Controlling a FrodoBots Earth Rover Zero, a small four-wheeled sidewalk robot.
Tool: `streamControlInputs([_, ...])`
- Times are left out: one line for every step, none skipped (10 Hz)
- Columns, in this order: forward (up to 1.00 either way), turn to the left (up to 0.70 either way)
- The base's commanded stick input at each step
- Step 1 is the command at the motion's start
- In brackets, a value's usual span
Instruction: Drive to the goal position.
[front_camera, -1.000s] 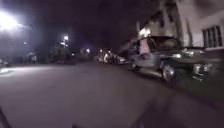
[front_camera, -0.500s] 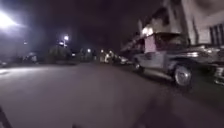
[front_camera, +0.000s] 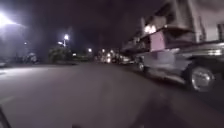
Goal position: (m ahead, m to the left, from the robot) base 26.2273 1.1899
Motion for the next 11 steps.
streamControlInputs([1.00,0.00])
streamControlInputs([1.00,0.00])
streamControlInputs([1.00,0.00])
streamControlInputs([1.00,0.00])
streamControlInputs([1.00,0.00])
streamControlInputs([1.00,0.00])
streamControlInputs([1.00,-0.09])
streamControlInputs([1.00,-0.23])
streamControlInputs([1.00,-0.37])
streamControlInputs([1.00,0.00])
streamControlInputs([1.00,0.00])
